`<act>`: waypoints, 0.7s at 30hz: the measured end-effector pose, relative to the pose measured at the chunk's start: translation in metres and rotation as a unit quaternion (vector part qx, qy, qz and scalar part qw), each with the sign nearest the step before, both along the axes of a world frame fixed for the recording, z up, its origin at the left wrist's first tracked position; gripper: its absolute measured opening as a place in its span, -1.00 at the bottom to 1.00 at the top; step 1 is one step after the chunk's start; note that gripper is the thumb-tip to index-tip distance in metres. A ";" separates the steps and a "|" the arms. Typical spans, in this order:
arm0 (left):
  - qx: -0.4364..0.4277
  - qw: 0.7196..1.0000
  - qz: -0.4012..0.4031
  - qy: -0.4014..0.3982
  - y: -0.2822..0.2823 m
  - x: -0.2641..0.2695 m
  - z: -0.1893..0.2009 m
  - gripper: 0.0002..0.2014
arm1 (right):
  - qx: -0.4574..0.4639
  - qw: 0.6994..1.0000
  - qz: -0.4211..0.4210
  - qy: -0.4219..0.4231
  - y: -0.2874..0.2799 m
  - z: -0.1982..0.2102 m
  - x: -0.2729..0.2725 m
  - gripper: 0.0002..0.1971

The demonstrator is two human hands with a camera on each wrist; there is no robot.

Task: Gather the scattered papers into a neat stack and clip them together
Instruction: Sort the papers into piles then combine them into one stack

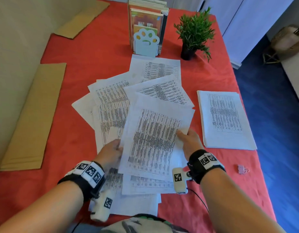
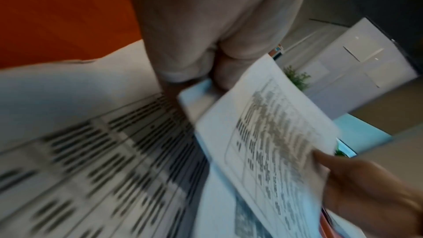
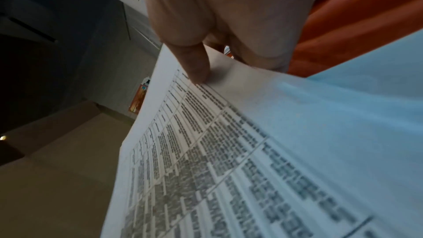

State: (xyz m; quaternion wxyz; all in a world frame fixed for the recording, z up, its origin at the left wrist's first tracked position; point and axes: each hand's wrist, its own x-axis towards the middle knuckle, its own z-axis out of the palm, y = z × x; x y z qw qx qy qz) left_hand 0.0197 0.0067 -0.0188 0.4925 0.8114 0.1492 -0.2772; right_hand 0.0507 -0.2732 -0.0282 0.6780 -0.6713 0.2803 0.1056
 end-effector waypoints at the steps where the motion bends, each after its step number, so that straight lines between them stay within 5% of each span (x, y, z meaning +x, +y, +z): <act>1: 0.001 1.000 -0.006 0.006 -0.001 -0.005 -0.004 -0.83 | -0.038 0.999 0.013 0.009 0.000 -0.001 0.000 -0.71; 4: 0.182 0.982 0.000 -0.053 0.008 -0.013 -0.009 -0.71 | -0.174 0.982 0.070 0.021 0.001 -0.001 -0.005 -0.72; 6: 0.276 0.958 0.048 -0.064 0.014 -0.018 -0.008 -0.48 | -0.182 0.980 0.078 0.015 0.004 0.000 -0.014 -0.50; 8: 0.256 0.957 0.115 -0.078 0.017 -0.019 -0.004 -0.40 | -0.176 0.980 0.088 0.015 0.009 -0.001 -0.022 -0.34; 13: 0.149 0.969 0.147 -0.132 0.017 -0.021 -0.006 -0.32 | -0.203 0.968 0.148 0.019 0.027 -0.012 -0.035 -0.82; 18: 0.172 0.972 0.107 -0.117 0.020 -0.027 -0.017 -0.86 | -0.134 0.980 0.144 0.031 0.038 -0.027 -0.037 -0.45; 21: 0.156 0.974 0.116 -0.115 0.021 -0.032 -0.020 -0.67 | -0.117 0.982 0.145 0.033 0.039 -0.036 -0.034 -0.41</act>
